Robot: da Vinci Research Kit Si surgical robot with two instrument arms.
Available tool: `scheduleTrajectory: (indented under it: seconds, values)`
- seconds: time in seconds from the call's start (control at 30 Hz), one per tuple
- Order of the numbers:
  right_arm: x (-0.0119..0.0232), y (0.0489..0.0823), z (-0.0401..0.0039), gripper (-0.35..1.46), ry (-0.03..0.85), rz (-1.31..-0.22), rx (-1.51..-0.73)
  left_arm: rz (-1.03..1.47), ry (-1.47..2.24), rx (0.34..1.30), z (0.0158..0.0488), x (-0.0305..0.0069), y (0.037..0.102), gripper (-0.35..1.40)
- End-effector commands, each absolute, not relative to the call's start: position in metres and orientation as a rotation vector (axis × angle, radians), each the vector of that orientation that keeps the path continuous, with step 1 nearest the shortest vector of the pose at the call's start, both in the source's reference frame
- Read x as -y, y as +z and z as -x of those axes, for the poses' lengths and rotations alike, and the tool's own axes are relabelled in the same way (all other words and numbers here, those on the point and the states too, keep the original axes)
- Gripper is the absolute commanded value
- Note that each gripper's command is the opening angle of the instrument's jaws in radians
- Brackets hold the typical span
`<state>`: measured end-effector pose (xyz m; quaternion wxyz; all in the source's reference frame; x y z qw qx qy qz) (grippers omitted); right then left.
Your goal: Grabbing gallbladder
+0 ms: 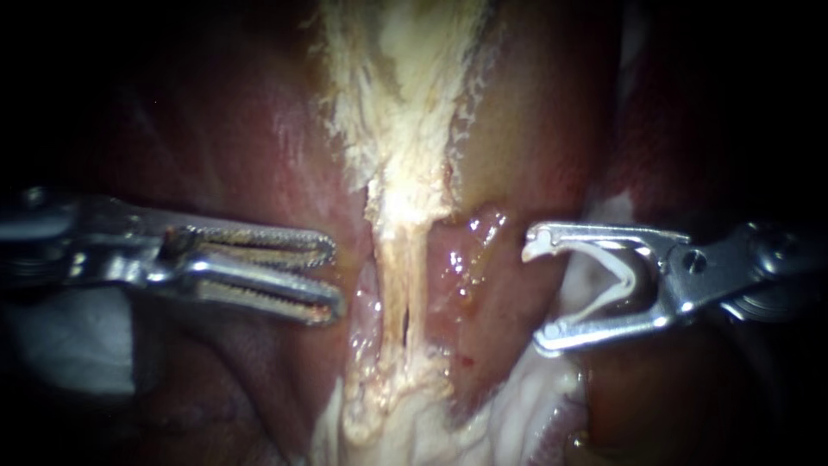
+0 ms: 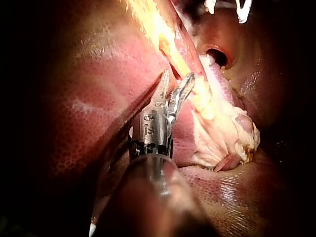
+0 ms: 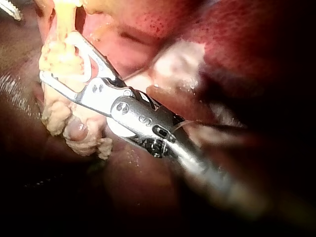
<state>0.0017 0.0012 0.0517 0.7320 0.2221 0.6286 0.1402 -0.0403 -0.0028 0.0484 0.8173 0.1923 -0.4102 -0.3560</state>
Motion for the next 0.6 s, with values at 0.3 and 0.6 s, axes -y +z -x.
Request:
scheduleTrajectory:
  seconds: [0.3,0.6]
  values:
    - [-0.0012,0.0516,-0.0017,0.56,0.308,-0.489,-1.384,-0.378,-0.795,0.958,0.0421,0.0016,0.0454,0.26]
    - [-0.0012,0.0516,-0.0017,0.57,0.308,-0.489,-1.384,-0.289,-0.826,0.958,0.0431,-0.0001,0.0454,0.31]
